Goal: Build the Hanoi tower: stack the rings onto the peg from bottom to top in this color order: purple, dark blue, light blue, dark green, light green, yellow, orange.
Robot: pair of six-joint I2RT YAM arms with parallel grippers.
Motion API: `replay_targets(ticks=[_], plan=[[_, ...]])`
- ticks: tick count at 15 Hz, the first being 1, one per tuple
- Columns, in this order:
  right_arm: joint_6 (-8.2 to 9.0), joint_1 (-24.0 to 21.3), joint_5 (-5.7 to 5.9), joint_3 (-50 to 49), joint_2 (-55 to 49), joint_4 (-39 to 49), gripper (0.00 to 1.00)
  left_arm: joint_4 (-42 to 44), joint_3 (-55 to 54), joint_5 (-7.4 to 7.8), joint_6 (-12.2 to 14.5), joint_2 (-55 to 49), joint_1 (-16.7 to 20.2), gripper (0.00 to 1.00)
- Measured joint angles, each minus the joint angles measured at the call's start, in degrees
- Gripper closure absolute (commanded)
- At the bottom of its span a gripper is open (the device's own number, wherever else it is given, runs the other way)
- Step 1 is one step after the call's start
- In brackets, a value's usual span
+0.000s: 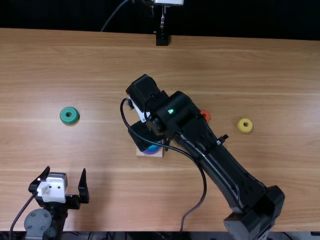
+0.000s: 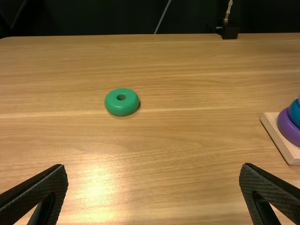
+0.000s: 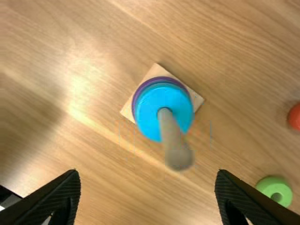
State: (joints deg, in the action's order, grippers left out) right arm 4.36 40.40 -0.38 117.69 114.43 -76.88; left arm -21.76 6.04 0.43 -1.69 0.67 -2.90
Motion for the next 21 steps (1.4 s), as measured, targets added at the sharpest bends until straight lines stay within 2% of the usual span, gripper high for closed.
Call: replay_targets(ticks=[7,11,15,19,21], plan=[[0.0,0.09,0.04,3.02,0.02,0.24,0.0,0.0,0.02,-0.02,0.0,0.02,0.0,0.0],[-0.11,-2.05,0.02,4.04,-0.55,10.12,0.0,0.0,0.0,-0.02,-0.02,0.0,0.0,0.0],[-0.9,-11.19,0.24,-12.83,-15.39,21.46,0.0,0.0,0.02,0.02,0.0,0.02,0.0,0.0],[-1.51,-17.79,0.15,-33.79,-30.73,39.12,0.0,0.0,0.0,0.0,-0.02,0.0,0.0,0.0],[-1.6,-22.99,0.13,-44.96,-38.77,48.57,0.0,-0.02,0.0,0.0,-0.02,0.0,0.0,0.0]])
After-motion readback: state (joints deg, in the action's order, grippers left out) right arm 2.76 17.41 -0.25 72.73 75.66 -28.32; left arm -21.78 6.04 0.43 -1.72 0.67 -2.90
